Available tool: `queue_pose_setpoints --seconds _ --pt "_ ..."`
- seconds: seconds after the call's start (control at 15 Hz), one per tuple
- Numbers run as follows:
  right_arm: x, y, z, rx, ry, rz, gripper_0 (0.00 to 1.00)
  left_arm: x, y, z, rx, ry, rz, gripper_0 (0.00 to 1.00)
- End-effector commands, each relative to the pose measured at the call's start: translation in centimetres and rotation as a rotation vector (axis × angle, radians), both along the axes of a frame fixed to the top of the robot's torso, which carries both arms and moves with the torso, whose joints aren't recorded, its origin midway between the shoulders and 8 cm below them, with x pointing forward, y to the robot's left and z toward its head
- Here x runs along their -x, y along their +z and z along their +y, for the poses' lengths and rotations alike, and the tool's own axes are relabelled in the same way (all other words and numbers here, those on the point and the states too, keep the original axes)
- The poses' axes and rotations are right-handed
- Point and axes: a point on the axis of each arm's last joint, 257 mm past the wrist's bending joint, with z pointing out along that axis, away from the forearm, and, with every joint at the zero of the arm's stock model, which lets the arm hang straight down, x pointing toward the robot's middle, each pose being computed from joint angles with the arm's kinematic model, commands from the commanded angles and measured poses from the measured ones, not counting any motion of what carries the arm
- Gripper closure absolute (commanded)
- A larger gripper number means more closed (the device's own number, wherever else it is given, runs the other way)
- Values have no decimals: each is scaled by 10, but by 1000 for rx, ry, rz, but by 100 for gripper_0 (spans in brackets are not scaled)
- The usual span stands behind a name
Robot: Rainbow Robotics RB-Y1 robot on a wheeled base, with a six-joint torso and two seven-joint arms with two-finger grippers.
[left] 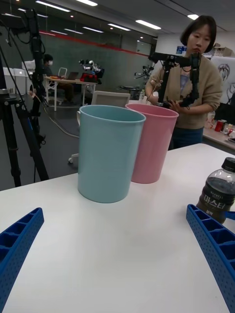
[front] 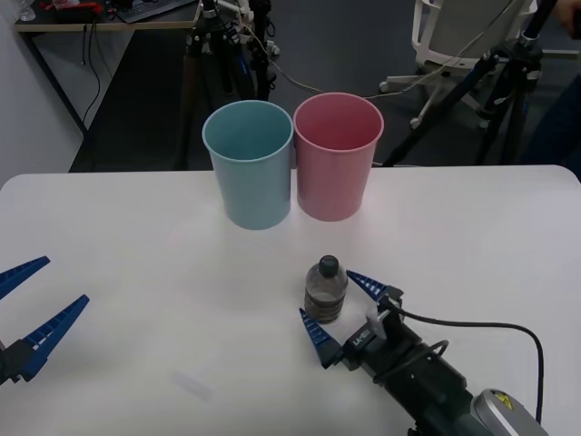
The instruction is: Grasp the object on the table and drop it into the matching bin: aluminum can to the light blue bin, PET bottle to the pink bin.
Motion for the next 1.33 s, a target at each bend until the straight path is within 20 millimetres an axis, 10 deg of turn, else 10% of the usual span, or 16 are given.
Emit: queue_pose_setpoints --seconds 0.07,0.93,1.0,1.13,1.33 --pt "-7 -4 5 -8 -4 12 0 0 0 0 0 0 0 0" --pt "-35 2 20 -33 17 -14 0 0 0 0 0 0 0 0" --pt "-35 3 20 -30 16 -17 15 0 0 0 0 0 0 0" --pt "-36 3 18 -26 13 -21 82 0 0 0 0 0 0 0" --pt "-36 3 17 -27 13 -24 95 0 0 0 0 0 0 0"
